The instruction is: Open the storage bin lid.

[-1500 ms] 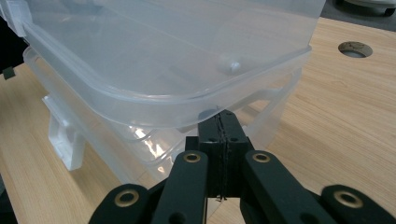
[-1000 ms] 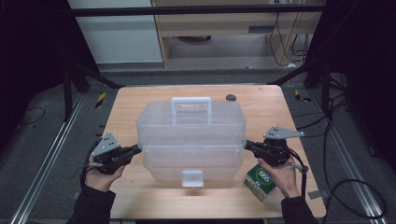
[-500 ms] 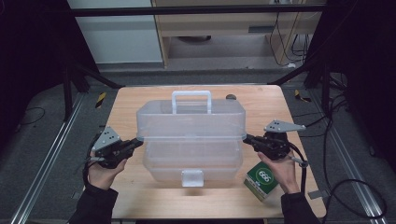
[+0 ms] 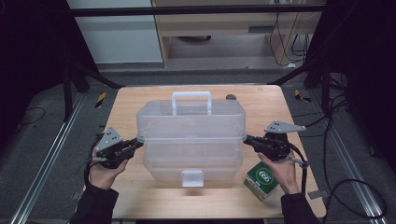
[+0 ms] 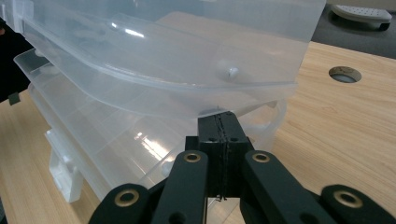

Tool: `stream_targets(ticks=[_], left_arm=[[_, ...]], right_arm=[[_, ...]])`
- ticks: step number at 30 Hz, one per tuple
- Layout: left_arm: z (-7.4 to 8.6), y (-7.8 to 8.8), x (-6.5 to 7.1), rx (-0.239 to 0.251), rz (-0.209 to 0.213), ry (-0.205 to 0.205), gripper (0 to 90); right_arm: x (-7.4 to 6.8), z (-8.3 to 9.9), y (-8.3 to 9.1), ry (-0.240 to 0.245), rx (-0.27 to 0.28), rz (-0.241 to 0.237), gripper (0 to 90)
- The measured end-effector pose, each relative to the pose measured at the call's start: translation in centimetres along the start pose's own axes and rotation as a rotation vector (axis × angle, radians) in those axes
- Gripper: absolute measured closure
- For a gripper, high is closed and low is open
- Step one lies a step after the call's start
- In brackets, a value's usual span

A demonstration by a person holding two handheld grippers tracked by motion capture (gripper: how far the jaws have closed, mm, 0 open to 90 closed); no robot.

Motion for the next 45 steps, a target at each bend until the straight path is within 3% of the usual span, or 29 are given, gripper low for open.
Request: stream_targets(ticks=[4, 9, 12, 24, 34, 45], left_arm=[[0.1, 0.1, -0.8, 0.008, -0.03, -0.001, 75.2], [-0.5, -0.3, -0.8, 0.045, -0.053, -0.012, 60.5], [-0.7, -0.9, -0.8, 0.054, -0.066, -0.028, 56.2], [-1.5, -1.6, -0.3, 0.084, -0.051, -0.054, 56.7], [-1.7, -1.5, -0.2, 0.095, -0.07, -0.068, 61.5], [-1.7, -1.1, -0.2, 0.087, -0.06, -0.041, 63.3]], right_arm=[[0.0, 0.1, 0.0, 0.001, -0.002, -0.001, 89.9], [-0.1, 0.1, 0.0, 0.001, -0.004, 0.001, 89.9], [0.0, 0.1, 0.0, 0.0, -0.004, -0.001, 89.9], [0.0, 0.0, 0.0, 0.002, -0.004, 0.001, 89.7], [-0.1, 0.0, -0.1, 0.002, -0.002, 0.0, 88.7], [0.4, 0.8, -0.4, 0.006, -0.031, 0.034, 82.7]])
Point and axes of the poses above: each handheld gripper's, and its own axes: y roughly backward along the jaws, z roughly out of its underside, x roughly to its right, the point moved 10 cm from there along -y, roughly forward along the jaws, and after that the axes turned 13 degrees about y, right-handed, at the moved point
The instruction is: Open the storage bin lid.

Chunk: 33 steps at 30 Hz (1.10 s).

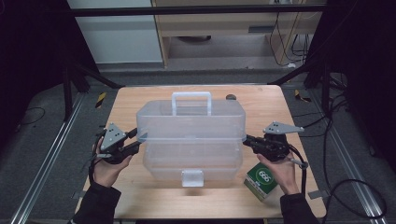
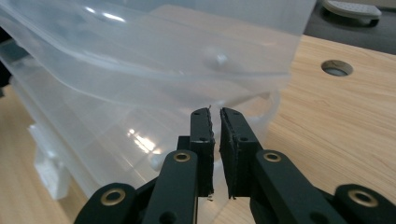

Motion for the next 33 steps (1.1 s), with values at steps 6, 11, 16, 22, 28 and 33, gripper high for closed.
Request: stream_targets(ticks=[6, 11, 16, 22, 28, 33], left_arm=[[-0.1, 0.1, 0.0, 0.001, 0.004, 0.003, 64.0], [-0.1, 0.1, 0.0, 0.001, 0.003, 0.003, 64.1], [-0.1, 0.1, 0.0, 0.001, 0.004, 0.006, 64.1], [-0.3, 0.1, -0.1, 0.007, 0.006, 0.02, 64.1], [-1.0, 0.0, -0.2, 0.015, 0.009, 0.014, 64.5], [-2.1, -0.1, -0.3, 0.04, 0.007, 0.02, 64.6]], right_arm=[[0.3, 1.7, -1.1, -0.023, -0.077, 0.01, 78.7], [0.0, 2.5, -1.8, -0.037, -0.113, -0.004, 76.1], [-0.3, 3.1, -2.5, -0.033, -0.143, -0.019, 75.2], [-0.6, 3.3, -2.7, -0.047, -0.155, -0.034, 76.9], [-0.5, 3.3, -2.8, -0.072, -0.15, -0.037, 76.5], [-0.6, 3.3, -2.8, -0.086, -0.151, -0.038, 76.6]])
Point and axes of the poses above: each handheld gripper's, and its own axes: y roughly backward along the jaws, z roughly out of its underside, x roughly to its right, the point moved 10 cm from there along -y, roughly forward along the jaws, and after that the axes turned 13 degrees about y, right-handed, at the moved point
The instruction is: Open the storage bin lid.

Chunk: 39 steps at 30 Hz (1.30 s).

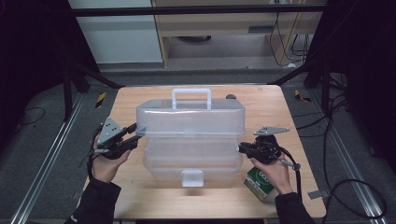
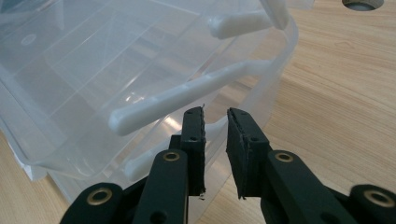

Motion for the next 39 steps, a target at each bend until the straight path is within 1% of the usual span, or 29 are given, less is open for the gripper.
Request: stream_targets(ticks=[5, 7, 11, 13, 14, 15, 16, 17, 19, 20, 21, 22, 24, 29, 31, 33, 34, 39], left_arm=[[-1.0, -0.2, -0.1, 0.019, -0.003, 0.005, 64.6], [-1.4, -0.4, -0.3, 0.029, -0.004, 0.017, 64.7], [-2.0, -0.7, -0.4, 0.037, -0.007, 0.021, 65.0], [-2.4, -0.8, -0.6, 0.044, -0.009, 0.033, 65.0], [-2.6, -0.9, -0.6, 0.045, -0.009, 0.034, 65.1], [-2.9, -1.1, -0.6, 0.057, 0.002, 0.028, 65.0], [-3.1, -1.2, -0.7, 0.059, 0.001, 0.026, 65.1], [-3.1, -1.2, -0.8, 0.056, -0.01, 0.038, 65.0], [-3.4, -1.4, -1.0, 0.06, -0.009, 0.04, 65.1], [-3.9, -1.6, -1.1, 0.074, 0.002, 0.032, 65.2], [-4.0, -1.7, -1.1, 0.078, 0.003, 0.036, 65.2], [-4.2, -1.8, -1.3, 0.074, -0.009, 0.05, 65.2], [-4.5, -2.1, -1.5, 0.075, -0.007, 0.057, 65.5], [-5.3, -2.6, -1.9, 0.066, -0.031, 0.042, 67.5], [-5.6, -2.9, -2.1, 0.062, -0.042, 0.042, 68.7], [-5.8, -3.0, -2.2, 0.062, -0.047, 0.041, 69.2], [-6.0, -3.2, -2.3, 0.06, -0.056, 0.033, 69.6], [-6.6, -3.7, -2.6, 0.053, -0.078, 0.03, 71.1]], right_arm=[[0.1, 0.1, 0.0, -0.007, 0.001, 0.0, 76.4], [0.1, 0.0, -0.1, -0.001, 0.0, 0.002, 76.4], [0.1, 0.1, -0.1, 0.0, 0.0, 0.003, 76.4], [0.1, 0.1, -0.1, -0.001, 0.002, 0.002, 76.4], [0.1, 0.1, 0.0, -0.005, 0.002, 0.001, 76.3], [0.1, 0.1, -0.1, -0.005, 0.003, 0.0, 76.4], [0.1, 0.1, -0.1, -0.005, 0.006, 0.0, 76.3], [0.1, 0.1, -0.1, -0.005, 0.007, 0.0, 76.3], [0.0, 0.1, 0.0, -0.019, 0.005, -0.006, 76.3], [0.1, 0.1, 0.0, -0.016, 0.005, -0.006, 76.3], [0.1, 0.1, 0.0, -0.022, 0.004, -0.011, 76.2], [0.1, 0.1, -0.1, -0.018, 0.005, -0.01, 76.2], [0.1, 0.1, 0.0, -0.025, 0.002, -0.014, 76.2], [0.1, 0.1, -0.1, -0.02, -0.004, -0.012, 76.1], [0.1, 0.1, 0.0, -0.025, -0.006, -0.014, 76.1], [0.2, 0.1, -0.1, -0.016, -0.005, -0.01, 76.0], [0.2, 0.1, -0.1, -0.014, -0.006, -0.008, 76.0], [0.2, 0.1, -0.1, -0.015, -0.014, -0.005, 75.5]])
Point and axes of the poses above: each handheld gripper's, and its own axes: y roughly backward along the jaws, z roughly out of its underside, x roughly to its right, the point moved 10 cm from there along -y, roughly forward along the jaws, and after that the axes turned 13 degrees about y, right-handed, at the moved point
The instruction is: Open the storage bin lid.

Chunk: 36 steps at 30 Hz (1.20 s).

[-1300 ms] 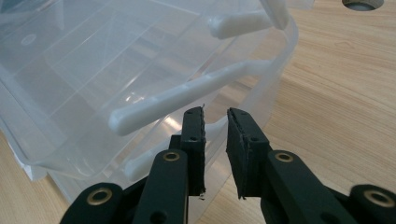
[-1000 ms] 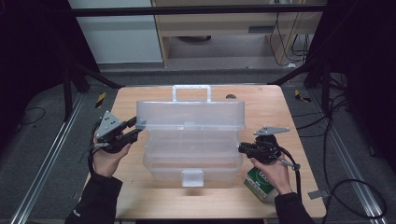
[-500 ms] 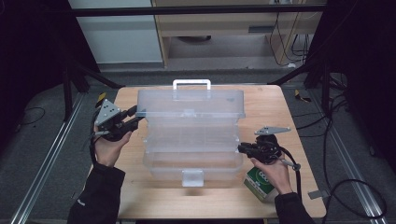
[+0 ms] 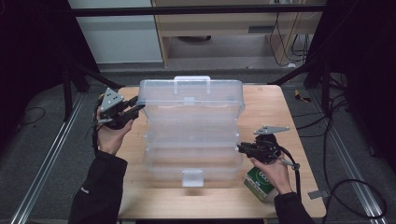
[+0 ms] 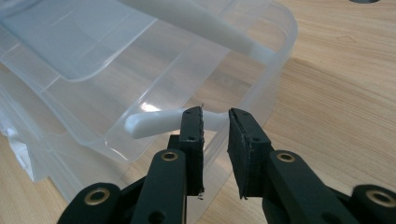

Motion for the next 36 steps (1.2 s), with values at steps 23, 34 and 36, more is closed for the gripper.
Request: stream_targets(ticks=[23, 34, 36], left_arm=[[-2.5, -4.4, -1.9, -0.004, -0.025, 0.051, 73.9], [-2.9, -6.9, -3.0, -0.002, -0.058, 0.071, 75.6], [-2.8, -7.3, -3.2, -0.004, -0.057, 0.078, 75.9]], right_arm=[[0.0, -0.1, 0.0, 0.007, -0.006, 0.009, 75.5], [-0.1, 0.0, 0.0, 0.01, -0.016, 0.013, 75.3], [-0.1, 0.0, 0.0, 0.012, -0.016, 0.013, 75.3]])
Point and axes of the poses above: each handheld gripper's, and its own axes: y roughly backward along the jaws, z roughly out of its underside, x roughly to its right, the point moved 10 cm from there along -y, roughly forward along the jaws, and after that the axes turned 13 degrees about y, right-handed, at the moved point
